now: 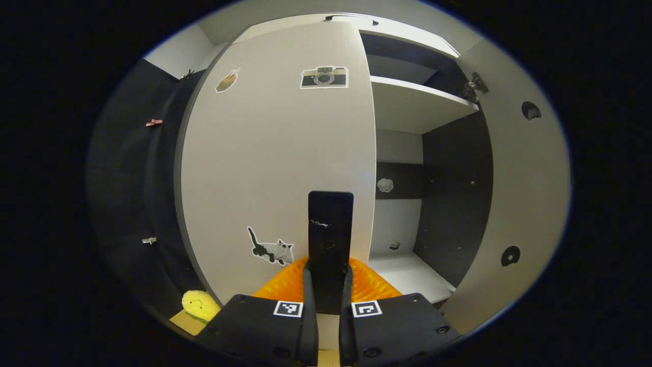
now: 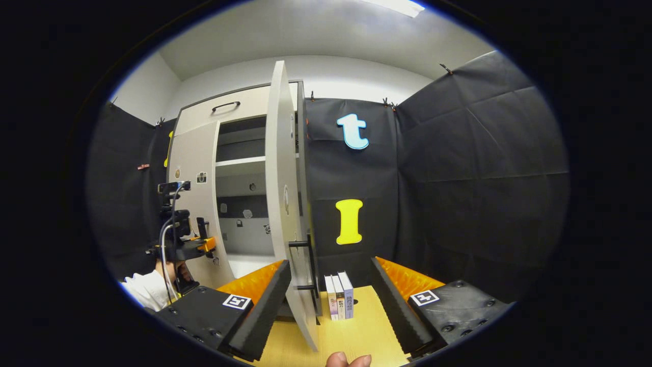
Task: Open the right door of the double-door shoe cabinet with the right hand, and open the left door with the left hand.
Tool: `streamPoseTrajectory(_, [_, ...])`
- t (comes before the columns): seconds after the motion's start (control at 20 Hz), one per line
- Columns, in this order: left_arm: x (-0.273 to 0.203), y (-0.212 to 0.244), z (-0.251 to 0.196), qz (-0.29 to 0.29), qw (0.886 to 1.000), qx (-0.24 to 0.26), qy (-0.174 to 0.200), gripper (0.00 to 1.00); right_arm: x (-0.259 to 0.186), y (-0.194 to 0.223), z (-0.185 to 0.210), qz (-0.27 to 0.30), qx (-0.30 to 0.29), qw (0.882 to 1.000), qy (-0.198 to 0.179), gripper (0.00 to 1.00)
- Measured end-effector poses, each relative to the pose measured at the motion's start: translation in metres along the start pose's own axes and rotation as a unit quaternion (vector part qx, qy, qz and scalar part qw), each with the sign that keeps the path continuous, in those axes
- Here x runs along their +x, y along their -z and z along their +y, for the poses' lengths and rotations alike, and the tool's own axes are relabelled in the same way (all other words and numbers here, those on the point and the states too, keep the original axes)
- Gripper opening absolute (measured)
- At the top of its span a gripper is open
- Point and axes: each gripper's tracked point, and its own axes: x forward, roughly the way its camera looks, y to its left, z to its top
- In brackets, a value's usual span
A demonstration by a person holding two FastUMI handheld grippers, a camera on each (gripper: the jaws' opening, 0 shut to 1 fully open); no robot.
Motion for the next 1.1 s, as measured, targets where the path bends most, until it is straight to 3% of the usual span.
streamPoseTrajectory(0.1, [-0.033,0.001,0.011,0.001,1.000,-0.005,0.009,0.20,-0.008,-0.001,0.014,-0.001,0.001,1.000,-0.004,0.97])
streamPoseTrajectory(0.15, [-0.051,0.003,0.019,0.002,1.000,-0.009,0.011,0.19,-0.010,-0.002,0.020,-0.002,0.002,1.000,-0.007,0.91])
streamPoseTrajectory(0.2, [-0.064,0.004,0.027,0.003,1.000,-0.010,0.014,0.19,-0.010,-0.002,0.027,-0.002,0.004,1.000,-0.010,0.97])
streamPoseTrajectory(0.4, [-0.101,0.007,0.055,0.007,1.000,-0.012,0.026,0.19,-0.015,0.000,0.059,-0.002,0.004,1.000,-0.026,0.97])
streamPoseTrajectory(0.55, [-0.121,0.008,0.078,0.006,1.000,-0.018,0.023,0.15,-0.019,0.002,0.079,-0.002,0.001,0.999,-0.035,0.97])
streamPoseTrajectory(0.65, [-0.135,0.008,0.098,0.005,1.000,-0.018,0.017,0.20,-0.022,0.003,0.093,-0.003,0.001,0.999,-0.038,0.97])
streamPoseTrajectory(1.1, [-0.160,0.009,0.171,0.001,0.999,-0.033,0.003,0.14,-0.031,0.011,0.150,0.001,0.004,0.998,-0.058,0.97])
